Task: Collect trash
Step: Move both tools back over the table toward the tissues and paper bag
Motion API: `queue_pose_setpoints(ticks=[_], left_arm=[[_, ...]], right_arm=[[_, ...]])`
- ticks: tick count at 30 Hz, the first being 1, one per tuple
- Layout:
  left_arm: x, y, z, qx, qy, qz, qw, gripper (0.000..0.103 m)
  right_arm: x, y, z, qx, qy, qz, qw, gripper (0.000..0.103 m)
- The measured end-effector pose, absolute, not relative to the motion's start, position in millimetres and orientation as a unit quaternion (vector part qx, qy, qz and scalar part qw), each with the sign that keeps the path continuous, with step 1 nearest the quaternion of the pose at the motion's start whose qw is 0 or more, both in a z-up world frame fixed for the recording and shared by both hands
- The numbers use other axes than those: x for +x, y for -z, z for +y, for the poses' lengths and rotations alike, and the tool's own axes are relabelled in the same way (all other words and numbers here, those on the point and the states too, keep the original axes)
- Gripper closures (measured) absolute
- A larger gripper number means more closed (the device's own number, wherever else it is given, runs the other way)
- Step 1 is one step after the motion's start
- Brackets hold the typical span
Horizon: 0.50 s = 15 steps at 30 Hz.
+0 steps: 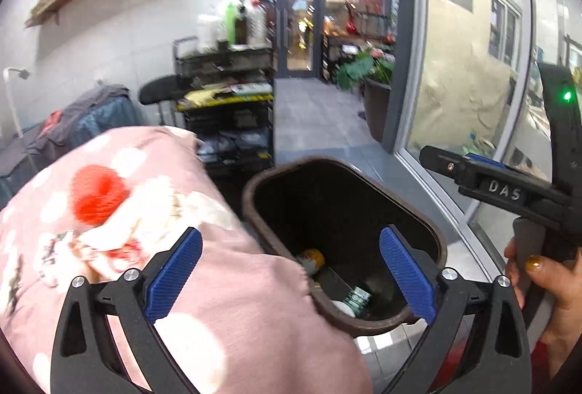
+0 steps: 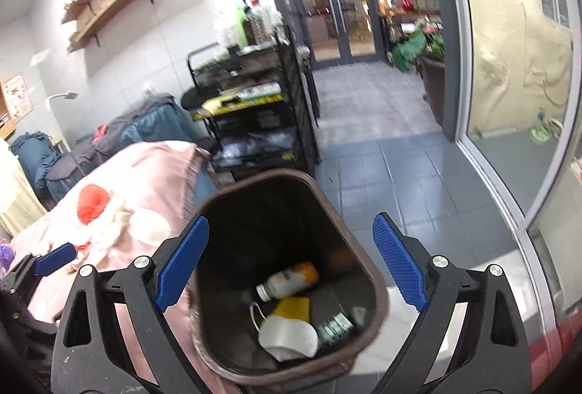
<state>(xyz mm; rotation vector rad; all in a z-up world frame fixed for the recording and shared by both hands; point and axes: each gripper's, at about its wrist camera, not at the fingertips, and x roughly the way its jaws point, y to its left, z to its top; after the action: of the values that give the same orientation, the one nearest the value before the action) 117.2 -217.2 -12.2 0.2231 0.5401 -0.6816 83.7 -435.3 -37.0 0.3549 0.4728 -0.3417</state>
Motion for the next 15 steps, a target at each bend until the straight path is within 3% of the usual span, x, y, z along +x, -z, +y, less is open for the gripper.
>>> queue_pose_setpoints(ticks=[6,15], left_arm=[[112,-1,-175,0.088,0.281,0.232,0.927,0.006],[118,-2,-100,0.068,0.203,0.235,0.948,0.006]], right_arm=[[102,26,-394,0.122,0.128,0.215,0.960,0.010],[140,24,-341,0.140,0.012,0.265,0.954,0.008]])
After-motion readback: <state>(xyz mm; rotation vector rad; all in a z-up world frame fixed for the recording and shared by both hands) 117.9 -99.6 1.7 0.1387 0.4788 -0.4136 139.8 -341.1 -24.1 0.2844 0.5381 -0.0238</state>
